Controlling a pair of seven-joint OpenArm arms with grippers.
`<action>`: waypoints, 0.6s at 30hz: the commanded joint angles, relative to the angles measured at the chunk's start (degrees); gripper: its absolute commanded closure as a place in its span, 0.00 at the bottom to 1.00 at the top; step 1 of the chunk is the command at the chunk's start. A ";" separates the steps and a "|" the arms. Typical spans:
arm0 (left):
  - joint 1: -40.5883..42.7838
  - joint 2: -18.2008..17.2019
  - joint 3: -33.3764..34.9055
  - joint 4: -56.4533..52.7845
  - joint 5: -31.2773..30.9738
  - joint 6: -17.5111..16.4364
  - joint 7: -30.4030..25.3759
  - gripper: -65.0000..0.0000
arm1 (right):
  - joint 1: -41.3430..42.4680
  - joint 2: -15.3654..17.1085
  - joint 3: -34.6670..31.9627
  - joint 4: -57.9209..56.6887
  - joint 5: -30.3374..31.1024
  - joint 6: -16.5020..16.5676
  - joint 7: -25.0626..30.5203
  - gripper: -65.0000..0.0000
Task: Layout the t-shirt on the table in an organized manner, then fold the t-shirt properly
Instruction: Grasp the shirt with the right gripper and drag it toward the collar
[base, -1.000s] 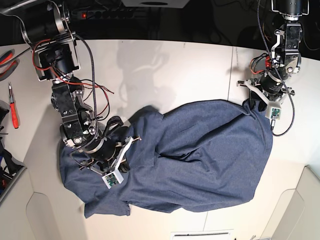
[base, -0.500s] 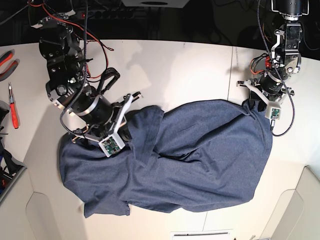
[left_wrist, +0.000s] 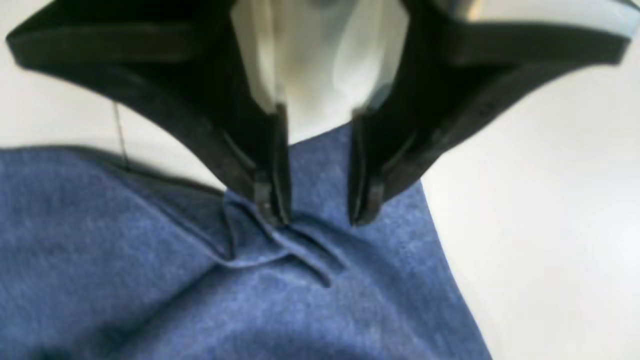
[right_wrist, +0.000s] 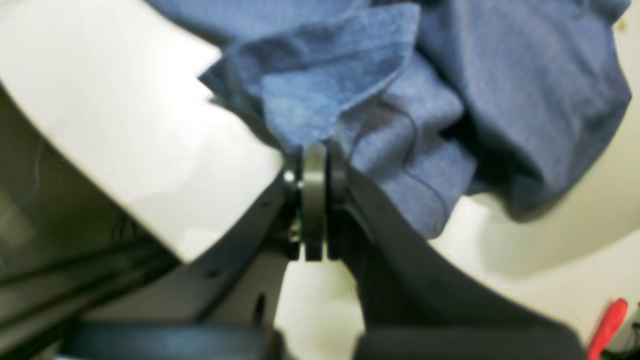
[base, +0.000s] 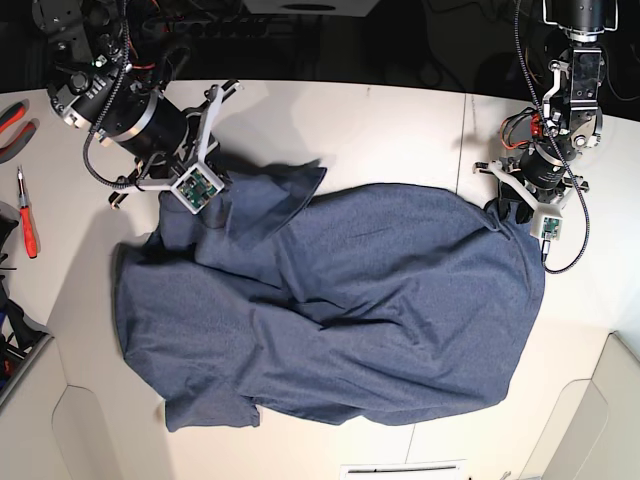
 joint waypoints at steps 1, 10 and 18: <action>-0.11 -0.50 -0.15 0.44 0.44 -0.42 1.01 0.64 | -0.55 1.03 0.17 1.84 0.31 0.00 0.85 1.00; -0.11 -0.52 -0.17 0.44 0.46 -0.42 0.98 0.64 | -4.74 3.13 1.42 2.91 -0.26 0.02 -0.39 1.00; -0.13 -0.68 -0.17 0.44 0.46 -0.42 0.96 0.64 | -6.91 3.13 1.92 2.93 2.32 0.04 -12.61 1.00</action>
